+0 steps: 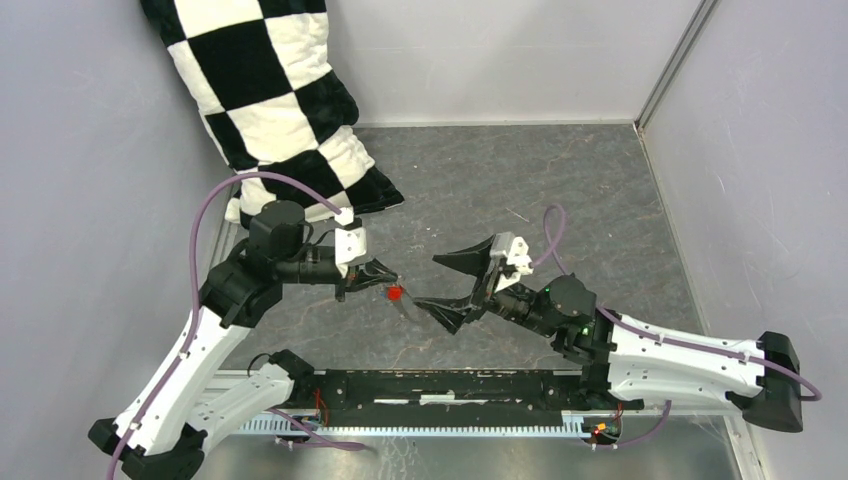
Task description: Put the keys on the keyring
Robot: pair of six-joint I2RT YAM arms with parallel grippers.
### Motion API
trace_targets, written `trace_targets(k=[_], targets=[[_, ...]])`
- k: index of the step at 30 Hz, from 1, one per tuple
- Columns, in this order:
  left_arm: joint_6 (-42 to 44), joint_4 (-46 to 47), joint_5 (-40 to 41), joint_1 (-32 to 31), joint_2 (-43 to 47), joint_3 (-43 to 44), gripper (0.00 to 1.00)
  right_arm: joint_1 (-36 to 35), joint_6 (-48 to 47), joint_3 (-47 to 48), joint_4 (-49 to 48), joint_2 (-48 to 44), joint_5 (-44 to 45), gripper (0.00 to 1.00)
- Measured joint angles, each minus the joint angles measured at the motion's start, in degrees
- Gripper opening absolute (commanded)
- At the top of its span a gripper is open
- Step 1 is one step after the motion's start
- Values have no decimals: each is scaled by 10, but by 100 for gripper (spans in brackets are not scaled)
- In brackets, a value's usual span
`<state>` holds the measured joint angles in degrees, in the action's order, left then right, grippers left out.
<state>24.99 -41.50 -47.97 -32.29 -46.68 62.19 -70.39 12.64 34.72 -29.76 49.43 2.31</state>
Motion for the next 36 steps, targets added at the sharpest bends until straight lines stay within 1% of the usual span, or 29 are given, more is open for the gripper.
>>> trace_targets(k=[5, 9, 12, 16, 18, 20, 22, 23, 25, 27, 32, 36], targets=[[10, 1, 28, 0, -20, 2, 2, -2, -9, 1, 69, 28, 22, 98], [10, 2, 39, 0, -38, 9, 2, -10, -24, 1, 103, 53, 42, 97], [10, 3, 44, 0, -37, 9, 2, -17, -42, 1, 116, 60, 59, 87], [10, 5, 44, 0, -35, 9, 2, -24, -64, 1, 118, 66, 79, 76], [10, 5, 44, 0, -34, 9, 2, -26, -73, 1, 118, 69, 85, 66], [10, 5, 44, 0, -33, 10, 2, -28, -81, 1, 117, 74, 89, 48], [10, 5, 43, 0, -34, 12, 2, -29, -87, 1, 115, 80, 90, 33], [9, 5, 43, 0, -34, 14, 2, -29, -90, 1, 114, 84, 90, 28], [2, 11, 43, 0, -33, 17, 2, -30, -91, 2, 115, 93, 90, 13], [-5, 14, 43, 0, -31, 17, 2, -30, -94, 3, 114, 100, 90, 1], [-16, 20, 43, 0, -22, 17, 2, -30, -95, 5, 103, 100, 91, 0], [-20, 44, 43, 0, -3, -5, 2, -30, -96, 5, 102, 87, 97, 1]])
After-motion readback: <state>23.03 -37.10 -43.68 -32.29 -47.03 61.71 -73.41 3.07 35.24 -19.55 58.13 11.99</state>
